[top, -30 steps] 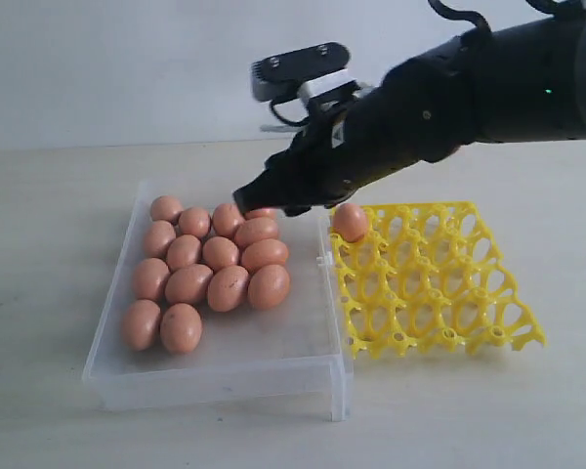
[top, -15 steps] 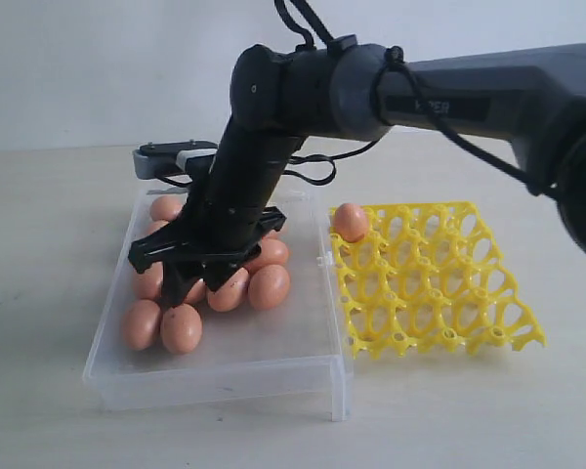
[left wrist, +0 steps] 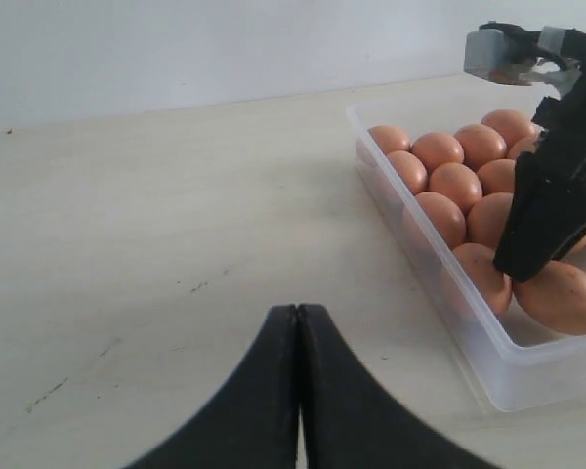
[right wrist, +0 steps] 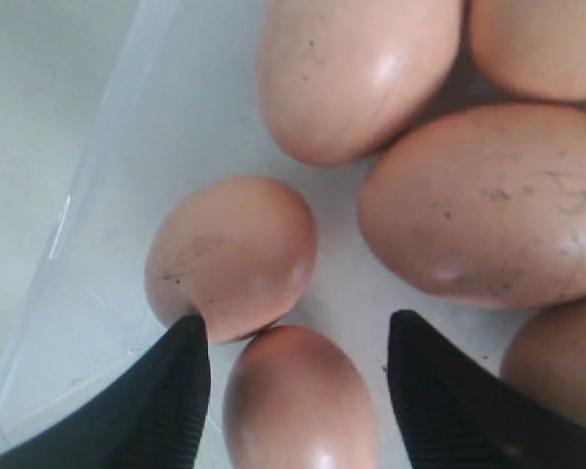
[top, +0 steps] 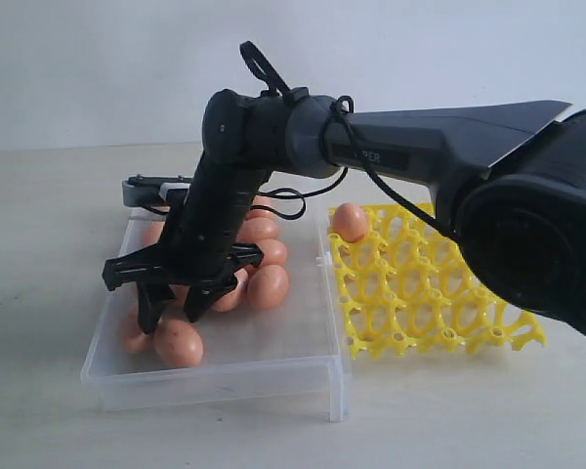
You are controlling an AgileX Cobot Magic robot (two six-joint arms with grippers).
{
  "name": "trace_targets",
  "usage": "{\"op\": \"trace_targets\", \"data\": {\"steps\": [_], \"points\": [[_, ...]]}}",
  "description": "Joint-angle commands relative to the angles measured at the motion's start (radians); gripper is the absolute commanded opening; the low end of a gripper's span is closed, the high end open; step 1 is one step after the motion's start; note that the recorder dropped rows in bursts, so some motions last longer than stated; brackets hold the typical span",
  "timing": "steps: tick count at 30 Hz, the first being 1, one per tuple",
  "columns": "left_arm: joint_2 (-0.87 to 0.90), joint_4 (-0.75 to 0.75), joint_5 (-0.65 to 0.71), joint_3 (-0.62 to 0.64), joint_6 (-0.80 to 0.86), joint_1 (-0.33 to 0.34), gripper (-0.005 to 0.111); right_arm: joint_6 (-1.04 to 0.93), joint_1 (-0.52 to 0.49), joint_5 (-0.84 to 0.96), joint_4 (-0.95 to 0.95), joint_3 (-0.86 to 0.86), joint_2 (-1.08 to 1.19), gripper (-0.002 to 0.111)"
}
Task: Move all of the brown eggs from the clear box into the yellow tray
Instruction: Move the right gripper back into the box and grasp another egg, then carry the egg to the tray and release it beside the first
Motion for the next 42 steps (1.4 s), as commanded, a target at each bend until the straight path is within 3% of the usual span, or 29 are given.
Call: {"op": "trace_targets", "data": {"steps": [1,13,15,18,19,32,37,42], "points": [[-0.006,-0.003,-0.010,-0.004,0.000,-0.004,0.000,0.009,0.002,0.035,-0.052,-0.004,0.017,0.053],[-0.006,-0.003,-0.010,-0.004,0.000,-0.004,0.000,-0.004,0.009,0.098,-0.105,-0.004,-0.011,0.051],[-0.006,-0.003,-0.010,-0.004,0.000,-0.004,0.000,-0.029,0.014,0.098,-0.115,-0.004,-0.011,0.039],[-0.006,-0.003,-0.010,-0.004,0.000,-0.004,0.000,-0.085,0.018,0.095,-0.120,-0.004,-0.014,0.005],[-0.006,-0.003,-0.010,-0.004,0.000,-0.004,0.000,-0.100,0.021,0.088,-0.129,-0.004,-0.022,0.001],[-0.006,-0.003,-0.010,-0.004,0.000,-0.004,0.000,-0.161,0.062,-0.185,-0.279,0.037,-0.271,0.000],[-0.006,-0.003,-0.010,-0.004,0.000,-0.004,0.000,-0.181,0.062,-0.320,-0.297,0.204,-0.456,0.000],[-0.006,-0.003,-0.010,-0.004,0.000,-0.004,0.000,-0.178,0.019,-0.551,-0.391,0.518,-0.714,0.000]]}}
